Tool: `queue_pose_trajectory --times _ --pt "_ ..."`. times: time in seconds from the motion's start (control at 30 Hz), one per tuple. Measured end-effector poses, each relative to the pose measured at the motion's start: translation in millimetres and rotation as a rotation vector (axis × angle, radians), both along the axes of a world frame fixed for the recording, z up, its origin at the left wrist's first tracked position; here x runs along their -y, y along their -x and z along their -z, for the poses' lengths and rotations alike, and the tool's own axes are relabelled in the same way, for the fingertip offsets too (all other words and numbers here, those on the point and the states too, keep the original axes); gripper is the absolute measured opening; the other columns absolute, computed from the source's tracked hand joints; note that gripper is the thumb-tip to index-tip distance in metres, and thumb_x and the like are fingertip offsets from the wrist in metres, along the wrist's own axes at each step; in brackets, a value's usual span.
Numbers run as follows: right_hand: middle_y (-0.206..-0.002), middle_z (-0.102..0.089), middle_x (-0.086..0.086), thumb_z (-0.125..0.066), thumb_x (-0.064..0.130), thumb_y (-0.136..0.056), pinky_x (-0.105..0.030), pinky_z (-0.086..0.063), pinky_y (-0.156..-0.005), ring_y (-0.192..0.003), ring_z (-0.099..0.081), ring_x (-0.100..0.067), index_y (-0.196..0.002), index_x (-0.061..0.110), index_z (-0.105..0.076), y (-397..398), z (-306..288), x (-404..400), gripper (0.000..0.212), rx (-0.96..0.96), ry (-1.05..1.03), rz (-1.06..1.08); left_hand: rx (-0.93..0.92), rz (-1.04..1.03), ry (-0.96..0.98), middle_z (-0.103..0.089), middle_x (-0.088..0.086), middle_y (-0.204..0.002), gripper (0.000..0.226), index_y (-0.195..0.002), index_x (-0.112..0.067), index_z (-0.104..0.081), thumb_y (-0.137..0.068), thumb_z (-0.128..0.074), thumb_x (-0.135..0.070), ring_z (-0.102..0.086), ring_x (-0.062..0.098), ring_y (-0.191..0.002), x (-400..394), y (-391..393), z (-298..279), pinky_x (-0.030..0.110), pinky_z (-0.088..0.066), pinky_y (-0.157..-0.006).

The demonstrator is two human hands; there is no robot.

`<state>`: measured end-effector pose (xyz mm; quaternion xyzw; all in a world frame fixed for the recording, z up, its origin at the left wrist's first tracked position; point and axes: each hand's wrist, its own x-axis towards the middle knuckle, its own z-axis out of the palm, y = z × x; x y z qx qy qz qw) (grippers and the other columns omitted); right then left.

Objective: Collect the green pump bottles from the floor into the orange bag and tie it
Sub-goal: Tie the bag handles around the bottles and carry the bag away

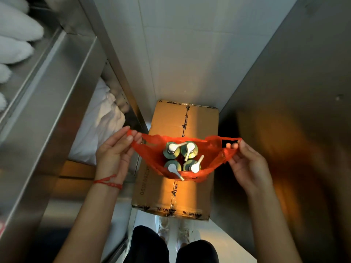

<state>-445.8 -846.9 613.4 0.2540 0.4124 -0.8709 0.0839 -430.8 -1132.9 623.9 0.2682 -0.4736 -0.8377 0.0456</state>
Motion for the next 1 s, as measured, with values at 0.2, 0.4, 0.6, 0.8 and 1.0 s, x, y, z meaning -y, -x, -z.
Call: queue_pose_trajectory --times 0.2,0.4,0.6,0.8,1.0 --pt "-0.061 -0.063 0.003 -0.054 0.016 -0.077 -0.026 -0.050 -0.079 -0.070 -0.059 -0.013 -0.074 0.010 -0.062 -5.1 -23.9 4.9 0.010 -0.101 -0.092 -0.038 -0.095 0.036 0.087 -0.075 -0.002 -0.074 0.027 -0.079 -0.021 -0.075 -0.064 -0.060 -0.003 -0.070 0.010 -0.074 -5.1 0.7 -32.5 0.018 -0.055 -0.066" --pt "-0.054 -0.059 0.003 -0.063 0.021 -0.070 -0.029 -0.050 -0.077 -0.060 -0.059 -0.011 -0.061 0.015 -0.070 -3.2 -32.6 6.3 0.012 0.011 -0.134 -0.079 -0.020 0.080 0.148 -0.076 0.002 -0.082 0.019 -0.085 -0.017 -0.072 -0.074 -0.062 -0.004 -0.070 0.013 -0.076 -3.6 -1.9 -39.4 0.018 -0.055 -0.064" --pt "-0.047 -0.057 0.003 -0.069 0.023 -0.068 -0.030 -0.050 -0.080 -0.049 -0.058 -0.009 -0.067 0.011 -0.071 3.8 -41.2 5.3 0.012 0.226 -0.181 -0.083 0.140 0.045 0.196 -0.075 0.002 -0.073 0.012 -0.084 -0.014 -0.069 -0.078 -0.063 -0.006 -0.070 0.013 -0.067 -2.6 1.3 -39.0 0.017 -0.054 -0.057" --pt "-0.040 -0.056 0.003 -0.067 0.020 -0.079 -0.028 -0.050 -0.069 -0.040 -0.055 -0.009 -0.067 0.008 -0.069 7.7 -49.4 9.0 0.017 0.277 -0.319 -0.114 0.262 0.092 0.157 -0.074 0.007 -0.069 0.013 -0.085 -0.008 -0.066 -0.080 -0.060 0.003 -0.071 0.017 -0.068 2.4 6.4 -47.6 0.020 -0.056 -0.054" --pt "-0.040 -0.056 0.002 -0.068 0.019 -0.078 -0.028 -0.049 -0.066 -0.042 -0.057 -0.011 -0.064 0.009 -0.068 7.8 -54.3 10.8 0.016 0.243 -0.367 -0.143 0.398 0.151 -0.015 -0.073 0.013 -0.068 0.011 -0.090 0.002 -0.061 -0.080 -0.058 0.004 -0.071 0.018 -0.067 7.8 1.1 -53.8 0.024 -0.057 -0.051"
